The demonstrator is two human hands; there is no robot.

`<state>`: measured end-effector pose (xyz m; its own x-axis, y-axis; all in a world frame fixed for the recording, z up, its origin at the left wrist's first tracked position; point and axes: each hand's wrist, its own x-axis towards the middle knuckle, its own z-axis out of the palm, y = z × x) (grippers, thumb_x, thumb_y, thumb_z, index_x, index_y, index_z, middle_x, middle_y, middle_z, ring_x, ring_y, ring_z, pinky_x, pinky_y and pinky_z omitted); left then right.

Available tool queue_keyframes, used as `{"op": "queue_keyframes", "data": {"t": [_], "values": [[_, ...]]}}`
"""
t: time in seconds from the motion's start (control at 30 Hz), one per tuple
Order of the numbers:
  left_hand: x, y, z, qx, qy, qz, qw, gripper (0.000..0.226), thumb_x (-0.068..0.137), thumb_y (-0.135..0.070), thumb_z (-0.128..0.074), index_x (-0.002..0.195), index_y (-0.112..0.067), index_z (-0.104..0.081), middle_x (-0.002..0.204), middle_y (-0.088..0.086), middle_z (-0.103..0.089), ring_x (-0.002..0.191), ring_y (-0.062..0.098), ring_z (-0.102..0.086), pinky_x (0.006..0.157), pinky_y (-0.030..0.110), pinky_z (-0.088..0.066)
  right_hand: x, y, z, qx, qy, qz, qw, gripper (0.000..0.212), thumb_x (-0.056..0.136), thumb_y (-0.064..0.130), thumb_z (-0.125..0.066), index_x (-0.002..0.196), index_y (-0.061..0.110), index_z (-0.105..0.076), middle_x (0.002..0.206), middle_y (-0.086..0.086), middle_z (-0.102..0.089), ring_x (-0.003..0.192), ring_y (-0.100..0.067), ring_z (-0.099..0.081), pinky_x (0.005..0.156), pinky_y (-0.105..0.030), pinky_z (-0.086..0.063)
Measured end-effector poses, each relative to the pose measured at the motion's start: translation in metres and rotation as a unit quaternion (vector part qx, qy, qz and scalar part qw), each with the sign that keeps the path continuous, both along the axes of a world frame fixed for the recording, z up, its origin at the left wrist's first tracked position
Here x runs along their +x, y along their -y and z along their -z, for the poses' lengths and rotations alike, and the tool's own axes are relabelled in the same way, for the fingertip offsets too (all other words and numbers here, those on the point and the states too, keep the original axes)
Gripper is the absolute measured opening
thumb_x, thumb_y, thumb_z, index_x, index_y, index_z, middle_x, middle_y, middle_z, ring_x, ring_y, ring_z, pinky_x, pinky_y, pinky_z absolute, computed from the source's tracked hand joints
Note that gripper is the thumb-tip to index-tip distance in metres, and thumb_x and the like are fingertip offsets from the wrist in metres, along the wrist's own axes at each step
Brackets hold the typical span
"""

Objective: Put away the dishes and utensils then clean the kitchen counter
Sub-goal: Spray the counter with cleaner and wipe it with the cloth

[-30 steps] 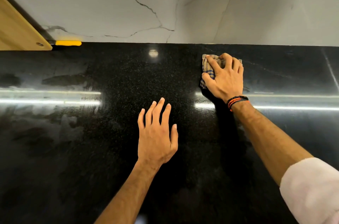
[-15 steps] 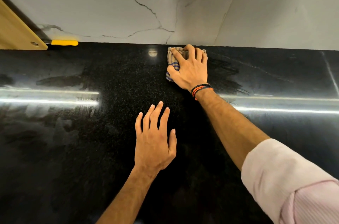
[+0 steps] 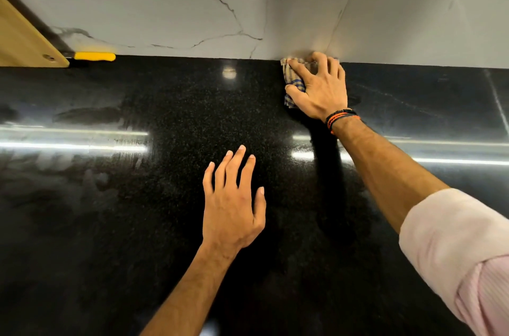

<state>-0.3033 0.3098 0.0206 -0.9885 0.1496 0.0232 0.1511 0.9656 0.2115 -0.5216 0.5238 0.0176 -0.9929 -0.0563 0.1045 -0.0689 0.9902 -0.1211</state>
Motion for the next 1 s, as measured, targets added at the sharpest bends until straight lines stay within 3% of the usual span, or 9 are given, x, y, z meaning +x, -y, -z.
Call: {"op": "queue_keyframes", "data": {"t": [0.3, 0.6, 0.73, 0.9, 1.0], "values": [[0.002, 0.000, 0.002, -0.003, -0.023, 0.001, 1.000, 0.060, 0.092, -0.042, -0.043, 0.146, -0.016, -0.041, 0.159, 0.002, -0.028, 0.146, 0.023, -0.026, 0.118, 0.050, -0.019, 0.064, -0.007, -0.004, 0.011, 0.006, -0.005, 1.000, 0.064, 0.085, 0.063, -0.033, 0.143, 0.040, -0.047, 0.144, -0.006, -0.039, 0.131, -0.034, -0.035, 0.116, -0.050, -0.021], [0.011, -0.004, 0.004, -0.026, -0.025, 0.012, 0.999, 0.059, 0.096, -0.040, -0.036, 0.147, -0.011, -0.038, 0.159, 0.009, -0.029, 0.146, 0.029, -0.027, 0.117, 0.054, -0.021, 0.207, -0.007, -0.005, 0.007, -0.001, -0.005, 1.000, 0.063, 0.084, 0.063, -0.040, 0.140, 0.037, -0.052, 0.142, -0.007, -0.045, 0.128, -0.034, -0.040, 0.114, -0.052, -0.024], [0.030, -0.015, -0.008, 0.011, -0.032, 0.007, 0.999, 0.056, 0.097, -0.033, -0.041, 0.146, -0.007, -0.040, 0.156, 0.012, -0.035, 0.144, 0.031, -0.032, 0.116, 0.054, -0.025, 0.267, 0.001, -0.008, -0.005, 0.011, -0.014, 1.000, 0.065, 0.083, 0.063, -0.040, 0.141, 0.037, -0.052, 0.143, -0.007, -0.045, 0.129, -0.034, -0.039, 0.117, -0.051, -0.021], [0.105, -0.053, -0.023, 0.150, -0.036, 0.141, 0.978, 0.054, 0.097, -0.031, -0.041, 0.144, -0.006, -0.045, 0.153, 0.010, -0.040, 0.142, 0.026, -0.037, 0.116, 0.045, -0.030, 0.348, 0.008, -0.009, -0.036, 0.016, -0.022, 0.999, 0.063, 0.085, 0.059, -0.041, 0.143, 0.035, -0.049, 0.144, -0.009, -0.045, 0.132, -0.035, -0.039, 0.118, -0.053, -0.019], [0.157, -0.067, -0.016, 0.164, 0.001, 0.210, 0.964, 0.054, 0.099, -0.032, -0.037, 0.146, -0.005, -0.044, 0.155, 0.009, -0.037, 0.145, 0.024, -0.031, 0.117, 0.045, -0.028, 0.392, 0.008, -0.008, -0.021, 0.022, -0.031, 0.999, 0.065, 0.089, 0.052, -0.041, 0.149, 0.028, -0.039, 0.148, -0.008, -0.041, 0.137, -0.033, -0.036, 0.119, -0.052, -0.018]]}}
